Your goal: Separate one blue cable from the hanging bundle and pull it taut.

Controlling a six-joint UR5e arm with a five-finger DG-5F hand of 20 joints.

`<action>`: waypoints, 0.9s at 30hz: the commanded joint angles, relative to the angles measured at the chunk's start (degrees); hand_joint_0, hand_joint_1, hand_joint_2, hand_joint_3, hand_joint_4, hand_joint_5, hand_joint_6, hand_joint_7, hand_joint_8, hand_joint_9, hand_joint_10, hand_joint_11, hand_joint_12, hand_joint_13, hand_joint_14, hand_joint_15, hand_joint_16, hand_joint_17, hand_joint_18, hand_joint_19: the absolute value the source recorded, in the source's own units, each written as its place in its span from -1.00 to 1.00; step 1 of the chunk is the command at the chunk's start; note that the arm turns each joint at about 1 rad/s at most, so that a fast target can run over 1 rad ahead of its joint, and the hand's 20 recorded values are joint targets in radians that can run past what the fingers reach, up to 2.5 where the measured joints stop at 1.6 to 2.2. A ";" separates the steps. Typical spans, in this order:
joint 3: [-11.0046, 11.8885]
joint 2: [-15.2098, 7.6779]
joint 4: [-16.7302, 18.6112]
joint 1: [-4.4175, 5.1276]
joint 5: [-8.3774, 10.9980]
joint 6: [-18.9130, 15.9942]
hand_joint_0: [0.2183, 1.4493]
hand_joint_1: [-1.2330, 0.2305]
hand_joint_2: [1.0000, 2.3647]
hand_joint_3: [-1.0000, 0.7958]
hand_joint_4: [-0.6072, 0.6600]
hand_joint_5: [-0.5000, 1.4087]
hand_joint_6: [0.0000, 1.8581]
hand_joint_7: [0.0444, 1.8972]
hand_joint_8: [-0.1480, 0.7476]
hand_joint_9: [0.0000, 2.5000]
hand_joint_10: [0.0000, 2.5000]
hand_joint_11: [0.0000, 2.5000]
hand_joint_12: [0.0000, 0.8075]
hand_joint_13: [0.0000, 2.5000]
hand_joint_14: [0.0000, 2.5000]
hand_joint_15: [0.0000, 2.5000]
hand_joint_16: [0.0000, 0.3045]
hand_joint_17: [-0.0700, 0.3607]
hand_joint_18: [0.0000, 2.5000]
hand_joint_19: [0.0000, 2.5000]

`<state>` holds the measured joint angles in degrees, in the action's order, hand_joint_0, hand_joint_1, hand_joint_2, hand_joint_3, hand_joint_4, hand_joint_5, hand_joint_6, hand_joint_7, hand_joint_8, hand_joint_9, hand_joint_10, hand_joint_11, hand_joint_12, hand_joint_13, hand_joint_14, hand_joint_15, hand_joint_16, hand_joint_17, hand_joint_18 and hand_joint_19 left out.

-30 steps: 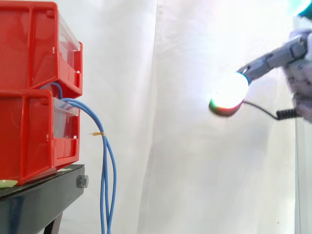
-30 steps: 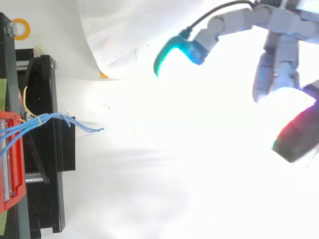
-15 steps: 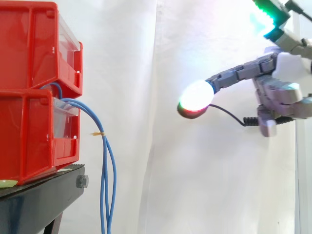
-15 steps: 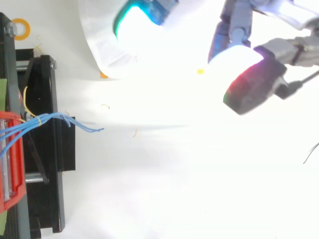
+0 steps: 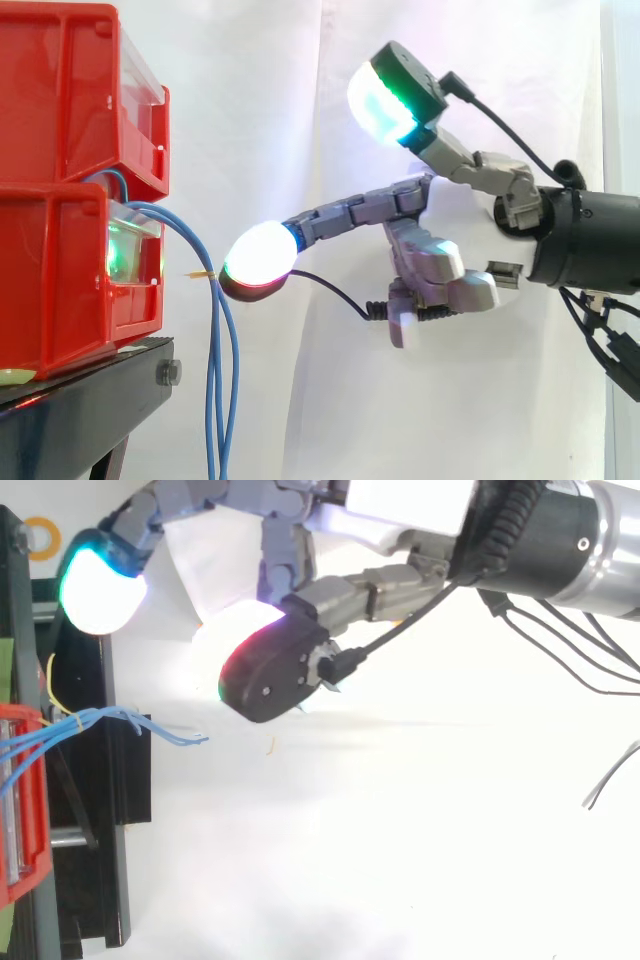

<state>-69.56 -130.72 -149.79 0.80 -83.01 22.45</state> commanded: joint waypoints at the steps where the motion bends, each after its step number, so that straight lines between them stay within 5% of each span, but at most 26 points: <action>1: 0.39 -0.23 -0.59 0.17 0.65 0.13 -0.80 0.14 -1.00 -0.44 0.49 -0.70 -0.46 -0.36 0.26 0.42 -0.99 -0.79 -0.01 0.50 -0.99 -0.69 -0.46 0.18 0.91 -0.89; 10: -0.31 -0.23 -0.15 0.61 3.56 0.84 -0.80 0.15 -1.00 -0.44 0.49 -0.70 -0.46 -0.36 0.28 0.42 -0.99 -0.79 -0.01 0.50 -0.99 -0.69 -0.46 0.18 0.91 -0.87; 13: -0.31 -2.69 0.03 0.70 3.56 1.19 -0.80 0.15 -1.00 -0.44 0.49 -0.70 -0.46 -0.36 0.28 0.42 -0.99 -0.79 0.00 0.50 -0.99 -0.69 -0.46 0.18 0.91 -0.87; 15: -0.31 -5.68 2.84 1.40 4.08 0.13 -0.80 0.15 -1.00 -0.44 0.49 -0.70 -0.46 -0.36 0.28 0.42 -0.99 -0.79 -0.01 0.50 -0.99 -0.69 -0.46 0.18 0.91 -0.87; 27: -0.31 -5.77 5.12 3.60 8.92 -0.04 -0.80 0.14 -1.00 -0.44 0.49 -0.70 -0.46 -0.36 0.26 0.42 -0.99 -0.78 0.00 0.50 -0.99 -0.68 -0.46 0.18 0.90 -0.84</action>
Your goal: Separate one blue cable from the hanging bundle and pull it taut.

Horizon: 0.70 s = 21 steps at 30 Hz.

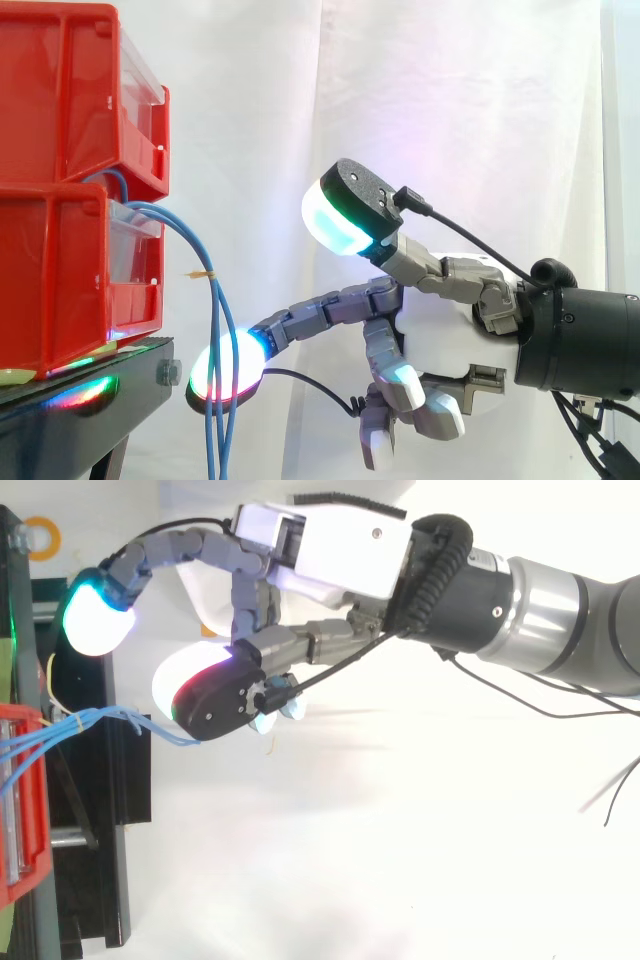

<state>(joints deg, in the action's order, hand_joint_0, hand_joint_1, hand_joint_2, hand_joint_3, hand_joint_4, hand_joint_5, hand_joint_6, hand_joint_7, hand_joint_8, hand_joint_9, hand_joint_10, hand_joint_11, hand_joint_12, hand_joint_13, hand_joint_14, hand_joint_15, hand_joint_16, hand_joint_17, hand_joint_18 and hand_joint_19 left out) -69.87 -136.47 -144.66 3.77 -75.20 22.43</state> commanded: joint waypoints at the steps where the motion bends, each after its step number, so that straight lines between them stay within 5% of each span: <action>1: 0.00 -0.03 0.08 0.80 1.37 -0.02 -0.80 0.14 -1.00 -0.44 0.49 -0.70 -0.46 -0.36 0.26 0.42 -0.99 -0.78 0.00 0.50 -0.99 -0.68 -0.46 0.18 0.90 -0.84; 21: 0.00 -0.03 -1.15 5.10 3.30 -5.46 -0.79 0.13 -1.00 -0.44 0.49 -0.69 -0.46 -0.35 0.26 0.42 -0.99 -0.79 -0.02 0.49 -0.99 -0.67 -0.47 0.18 0.89 -0.81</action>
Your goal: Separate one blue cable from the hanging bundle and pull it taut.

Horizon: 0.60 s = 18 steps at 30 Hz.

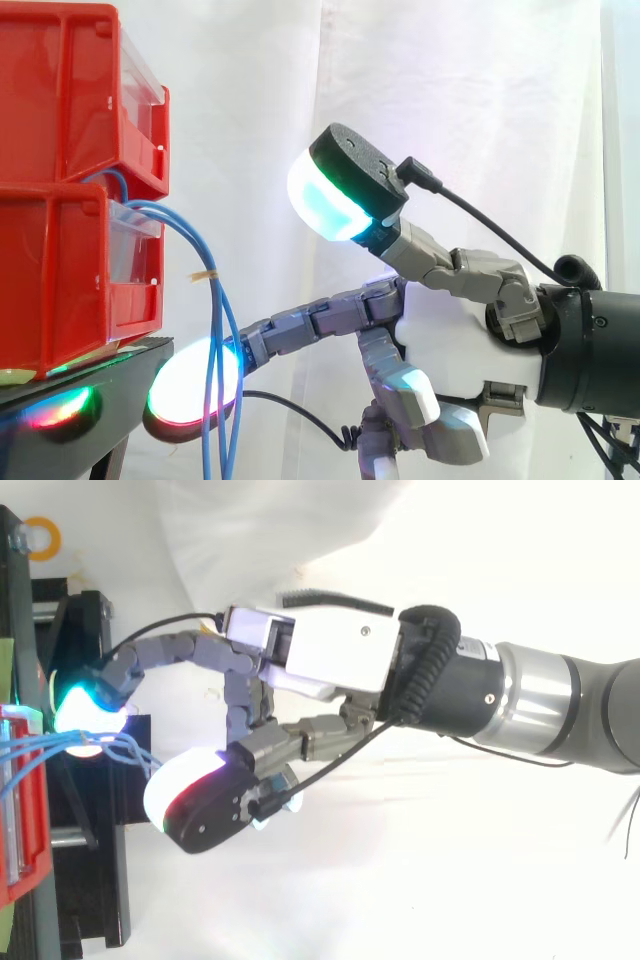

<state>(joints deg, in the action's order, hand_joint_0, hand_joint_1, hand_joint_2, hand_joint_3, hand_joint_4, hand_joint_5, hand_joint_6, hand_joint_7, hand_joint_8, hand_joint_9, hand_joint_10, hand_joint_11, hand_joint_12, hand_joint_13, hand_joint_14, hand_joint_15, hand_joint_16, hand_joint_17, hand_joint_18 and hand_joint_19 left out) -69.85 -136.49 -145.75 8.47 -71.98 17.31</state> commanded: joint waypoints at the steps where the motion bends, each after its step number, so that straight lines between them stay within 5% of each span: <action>1: -0.02 0.00 -0.06 0.50 0.09 -0.43 -0.79 0.13 -1.00 -0.44 0.49 -0.69 -0.46 -0.36 0.27 0.42 -0.99 -0.78 -0.02 0.49 -0.99 -0.68 -0.46 0.18 0.89 -0.81; 13: -0.02 0.09 -0.06 0.85 -0.35 -3.07 -0.78 0.12 -1.00 -0.44 0.50 -0.69 -0.46 -0.34 0.25 0.42 -0.99 -0.78 -0.02 0.49 -0.99 -0.67 -0.47 0.16 0.87 -0.79; 18: 0.07 0.18 -0.15 0.85 -3.95 -7.20 -0.77 0.12 -1.00 -0.44 0.52 -0.67 -0.46 -0.29 0.25 0.43 -0.99 -0.77 -0.05 0.50 -0.99 -0.66 -0.48 0.16 0.86 -0.76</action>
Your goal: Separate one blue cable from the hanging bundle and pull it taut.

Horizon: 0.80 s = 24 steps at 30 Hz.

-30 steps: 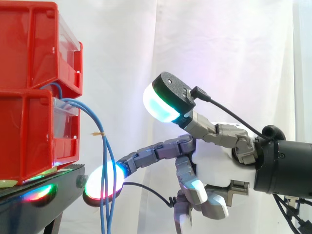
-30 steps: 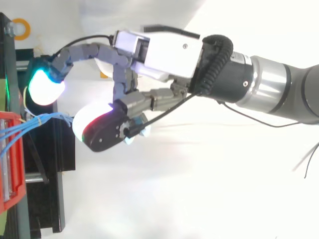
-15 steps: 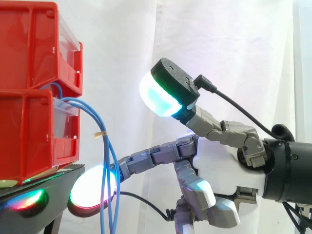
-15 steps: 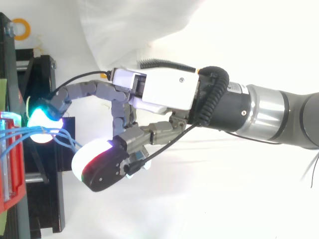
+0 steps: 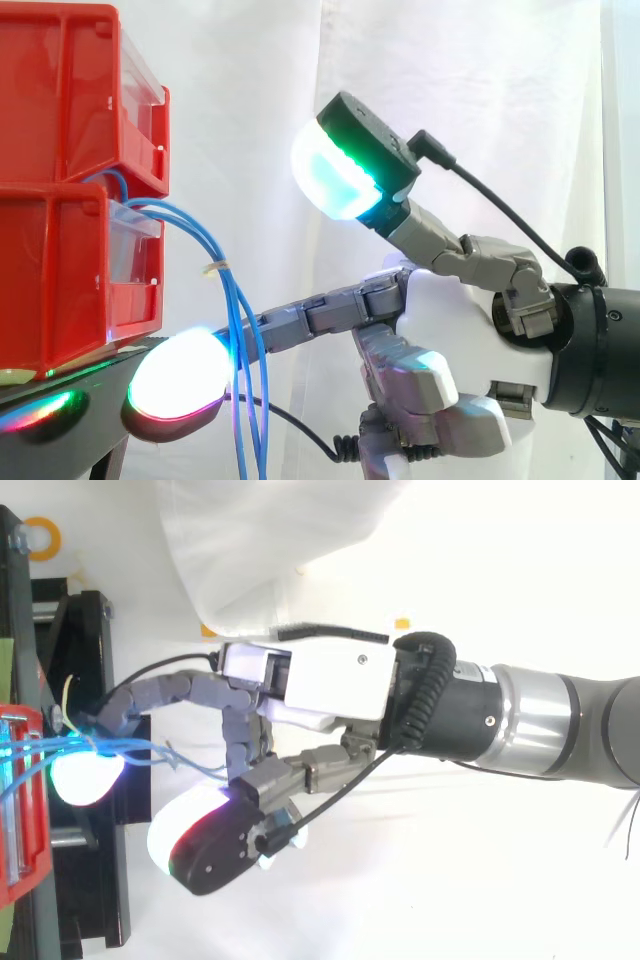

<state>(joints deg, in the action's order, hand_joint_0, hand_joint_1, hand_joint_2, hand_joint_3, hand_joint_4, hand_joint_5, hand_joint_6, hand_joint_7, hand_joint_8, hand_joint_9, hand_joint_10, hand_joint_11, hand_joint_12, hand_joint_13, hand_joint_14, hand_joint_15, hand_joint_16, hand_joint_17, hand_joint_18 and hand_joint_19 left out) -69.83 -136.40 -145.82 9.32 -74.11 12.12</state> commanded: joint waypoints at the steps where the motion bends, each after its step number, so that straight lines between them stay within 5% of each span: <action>1: 0.05 0.08 -0.08 -0.01 -2.18 -2.37 -0.77 0.12 -1.00 -0.44 0.52 -0.66 -0.46 -0.29 0.26 0.43 -0.99 -0.77 -0.05 0.50 -0.99 -0.66 -0.48 0.16 0.86 -0.77; 8: 0.05 1.05 -2.10 -0.36 -5.25 -4.12 -0.77 0.15 -1.00 -0.44 0.49 -0.63 -0.46 -0.26 0.23 0.44 -0.99 -0.76 -0.06 0.50 -0.99 -0.66 -0.48 0.16 0.84 -0.76; 15: 0.22 1.13 -3.16 -0.62 -5.34 -5.35 -0.77 0.16 -1.00 -0.44 0.47 -0.61 -0.46 -0.26 0.22 0.44 -0.99 -0.75 -0.06 0.47 -0.99 -0.66 -0.47 0.17 0.79 -0.76; 20: 0.66 1.05 -5.00 -0.97 -4.73 -11.07 -0.76 0.15 -1.00 -0.44 0.45 -0.59 -0.46 -0.25 0.20 0.43 -0.99 -0.75 -0.04 0.46 -0.99 -0.66 -0.47 0.17 0.77 -0.75; 24: 0.66 1.05 -11.50 -1.50 -2.88 -18.89 -0.76 0.14 -1.00 -0.44 0.44 -0.57 -0.46 -0.23 0.20 0.42 -0.99 -0.75 -0.04 0.45 -0.99 -0.65 -0.47 0.16 0.75 -0.75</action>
<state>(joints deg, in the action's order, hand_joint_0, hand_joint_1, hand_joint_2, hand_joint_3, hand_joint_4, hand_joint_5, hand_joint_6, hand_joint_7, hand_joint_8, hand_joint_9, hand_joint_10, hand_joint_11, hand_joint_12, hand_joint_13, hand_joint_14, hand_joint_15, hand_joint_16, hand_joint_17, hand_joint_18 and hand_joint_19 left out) -69.21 -135.31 -152.65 8.14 -78.16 -0.72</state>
